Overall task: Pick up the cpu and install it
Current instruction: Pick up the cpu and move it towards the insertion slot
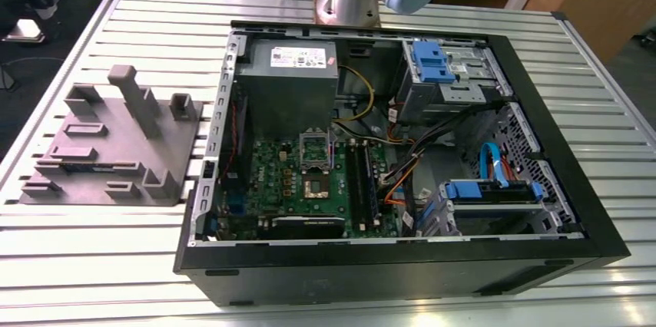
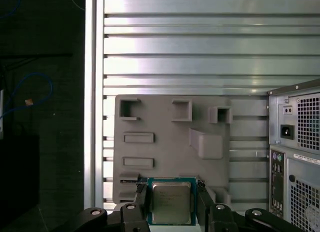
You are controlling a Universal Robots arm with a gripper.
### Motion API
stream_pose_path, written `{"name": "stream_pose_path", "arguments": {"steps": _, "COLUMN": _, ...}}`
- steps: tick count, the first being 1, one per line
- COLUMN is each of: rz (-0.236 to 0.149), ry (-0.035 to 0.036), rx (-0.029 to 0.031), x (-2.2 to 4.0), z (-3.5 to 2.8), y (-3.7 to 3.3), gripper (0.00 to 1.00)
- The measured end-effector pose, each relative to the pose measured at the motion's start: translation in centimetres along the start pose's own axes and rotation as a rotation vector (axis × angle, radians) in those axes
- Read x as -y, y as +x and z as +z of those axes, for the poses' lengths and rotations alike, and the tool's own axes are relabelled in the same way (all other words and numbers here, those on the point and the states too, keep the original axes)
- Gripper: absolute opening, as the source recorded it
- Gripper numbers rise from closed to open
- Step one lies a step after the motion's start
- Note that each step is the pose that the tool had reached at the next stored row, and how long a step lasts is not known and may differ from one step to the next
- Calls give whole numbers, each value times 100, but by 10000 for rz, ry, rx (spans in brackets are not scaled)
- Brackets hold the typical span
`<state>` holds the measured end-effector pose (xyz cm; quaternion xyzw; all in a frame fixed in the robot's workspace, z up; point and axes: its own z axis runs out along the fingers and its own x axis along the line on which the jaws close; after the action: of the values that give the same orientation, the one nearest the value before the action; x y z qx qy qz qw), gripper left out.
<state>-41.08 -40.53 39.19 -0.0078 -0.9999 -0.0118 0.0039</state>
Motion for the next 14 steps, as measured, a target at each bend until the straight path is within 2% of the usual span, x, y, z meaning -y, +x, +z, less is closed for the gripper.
{"name": "stream_pose_path", "arguments": {"steps": 12, "rz": 0, "ry": 0, "rx": 0, "x": 0, "z": 0, "y": -31, "gripper": 47}}
{"name": "stream_pose_path", "arguments": {"steps": 14, "rz": 0, "ry": 0, "rx": 0, "x": -1, "z": -1, "y": -54, "gripper": 47}}
